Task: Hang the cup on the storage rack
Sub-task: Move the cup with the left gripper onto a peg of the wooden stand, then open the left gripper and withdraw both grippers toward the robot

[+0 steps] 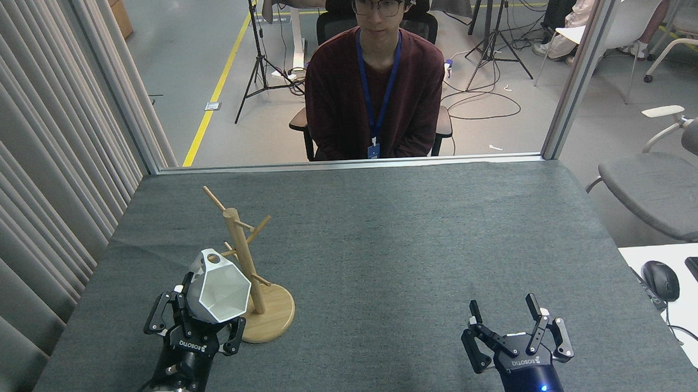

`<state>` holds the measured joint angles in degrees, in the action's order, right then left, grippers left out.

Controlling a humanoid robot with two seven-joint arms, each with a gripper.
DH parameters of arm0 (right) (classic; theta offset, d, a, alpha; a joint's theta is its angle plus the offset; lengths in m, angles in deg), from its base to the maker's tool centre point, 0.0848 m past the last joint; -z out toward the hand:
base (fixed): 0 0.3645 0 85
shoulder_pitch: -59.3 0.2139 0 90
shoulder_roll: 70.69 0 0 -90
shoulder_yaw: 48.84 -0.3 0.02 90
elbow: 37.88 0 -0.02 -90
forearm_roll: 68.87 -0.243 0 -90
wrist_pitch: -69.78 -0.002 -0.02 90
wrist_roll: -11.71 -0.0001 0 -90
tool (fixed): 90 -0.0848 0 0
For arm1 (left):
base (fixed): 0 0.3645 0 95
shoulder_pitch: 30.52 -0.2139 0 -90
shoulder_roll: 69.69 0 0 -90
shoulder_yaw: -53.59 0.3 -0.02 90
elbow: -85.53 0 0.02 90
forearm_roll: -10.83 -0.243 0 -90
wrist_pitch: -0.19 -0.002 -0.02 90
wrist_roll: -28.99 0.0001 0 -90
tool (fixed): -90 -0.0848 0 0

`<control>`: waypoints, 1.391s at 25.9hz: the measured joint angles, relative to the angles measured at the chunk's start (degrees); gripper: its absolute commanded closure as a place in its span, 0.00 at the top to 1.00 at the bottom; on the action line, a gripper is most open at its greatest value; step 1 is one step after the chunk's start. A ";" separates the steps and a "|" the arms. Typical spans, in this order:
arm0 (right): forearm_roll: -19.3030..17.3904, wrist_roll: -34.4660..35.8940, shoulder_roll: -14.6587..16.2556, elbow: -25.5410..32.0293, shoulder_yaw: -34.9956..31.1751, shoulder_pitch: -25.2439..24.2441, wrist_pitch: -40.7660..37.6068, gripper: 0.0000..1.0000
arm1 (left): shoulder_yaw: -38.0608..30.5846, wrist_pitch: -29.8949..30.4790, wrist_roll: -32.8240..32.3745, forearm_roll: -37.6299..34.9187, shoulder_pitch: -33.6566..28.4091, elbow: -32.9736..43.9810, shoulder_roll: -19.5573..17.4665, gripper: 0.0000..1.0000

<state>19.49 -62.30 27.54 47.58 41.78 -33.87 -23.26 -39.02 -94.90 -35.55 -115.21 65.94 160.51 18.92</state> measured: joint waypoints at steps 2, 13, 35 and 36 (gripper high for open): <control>-0.06 0.00 0.02 -0.07 0.00 0.01 -0.03 0.98 | 0.31 -0.42 0.21 0.00 0.09 -0.47 0.13 1.00; -0.16 0.29 -0.05 -0.11 0.00 0.06 -0.09 0.98 | 0.44 -0.94 0.51 0.66 -0.15 -1.44 1.53 1.00; -0.70 0.95 1.73 2.22 -4.30 -3.05 -1.47 0.98 | -6.20 17.52 -17.24 35.96 -18.15 22.90 2.67 1.00; -0.71 0.98 1.77 2.39 -5.03 -3.39 -1.56 0.98 | -6.09 17.92 -18.56 37.43 -18.51 23.31 2.82 1.00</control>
<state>18.77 -61.32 29.31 49.97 36.75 -37.27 -24.81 -45.12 -76.98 -54.12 -77.78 47.44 183.82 21.74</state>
